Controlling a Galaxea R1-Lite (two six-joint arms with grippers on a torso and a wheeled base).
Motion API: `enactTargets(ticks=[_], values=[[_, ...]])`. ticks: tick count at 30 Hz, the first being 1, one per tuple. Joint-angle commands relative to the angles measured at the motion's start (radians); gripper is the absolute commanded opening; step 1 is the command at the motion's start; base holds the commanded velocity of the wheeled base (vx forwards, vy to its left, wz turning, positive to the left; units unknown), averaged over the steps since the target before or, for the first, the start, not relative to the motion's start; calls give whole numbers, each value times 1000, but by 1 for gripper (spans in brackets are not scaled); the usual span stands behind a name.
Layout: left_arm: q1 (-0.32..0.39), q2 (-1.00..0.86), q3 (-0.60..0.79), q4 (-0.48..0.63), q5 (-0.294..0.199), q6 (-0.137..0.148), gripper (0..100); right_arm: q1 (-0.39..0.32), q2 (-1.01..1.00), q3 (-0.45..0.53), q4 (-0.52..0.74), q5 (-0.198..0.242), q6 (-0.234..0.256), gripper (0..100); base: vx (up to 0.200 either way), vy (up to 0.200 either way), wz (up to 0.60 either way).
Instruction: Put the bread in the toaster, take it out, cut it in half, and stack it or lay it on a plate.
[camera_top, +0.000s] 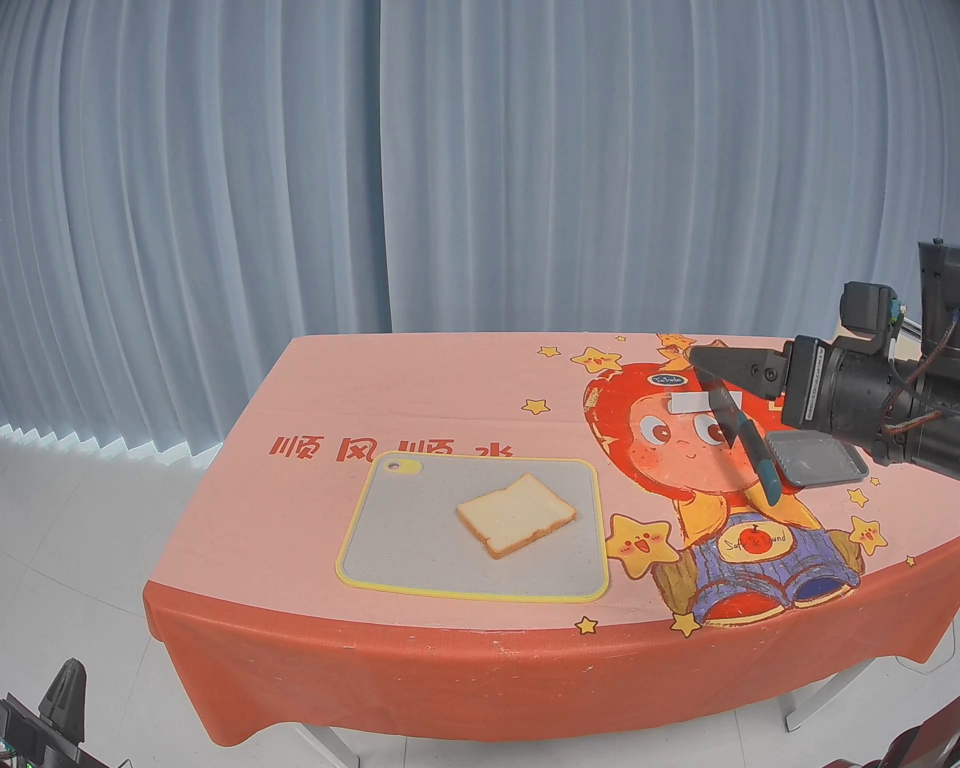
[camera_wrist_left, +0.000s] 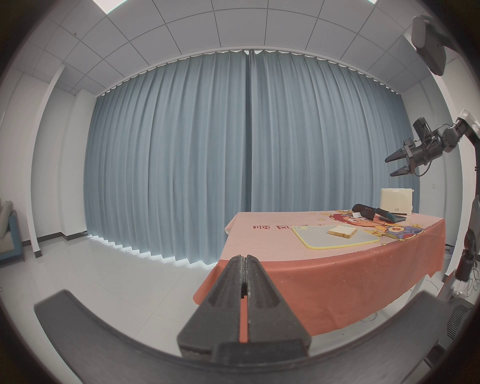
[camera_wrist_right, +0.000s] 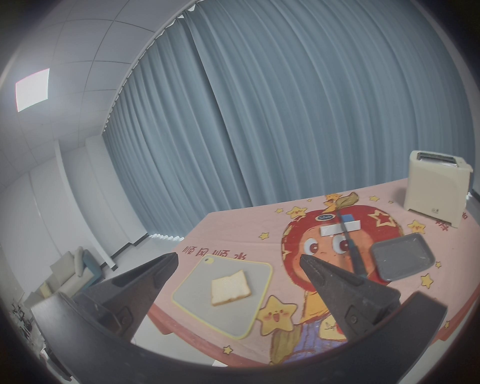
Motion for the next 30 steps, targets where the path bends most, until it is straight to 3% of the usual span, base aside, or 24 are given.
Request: enactTargets(ticks=[1, 15, 23, 27, 30], values=[[0, 1, 18, 0, 0, -1, 0, -20, -22, 11, -1, 1, -6, 100, 0, 0, 0], [0, 1, 18, 0, 0, -1, 0, -20, -19, 14, 1, -7, -10, 100, 0, 0, 0], [0, 1, 18, 0, 0, -1, 0, -19, -17, 32, 2, -63, -85, 100, 0, 0, 0], [0, 1, 18, 0, 0, -1, 0, -23, -17, 23, 2, -60, -119, 100, 0, 0, 0], [0, 1, 18, 0, 0, -1, 0, -77, -6, 14, 2, -53, -127, 100, 0, 0, 0]])
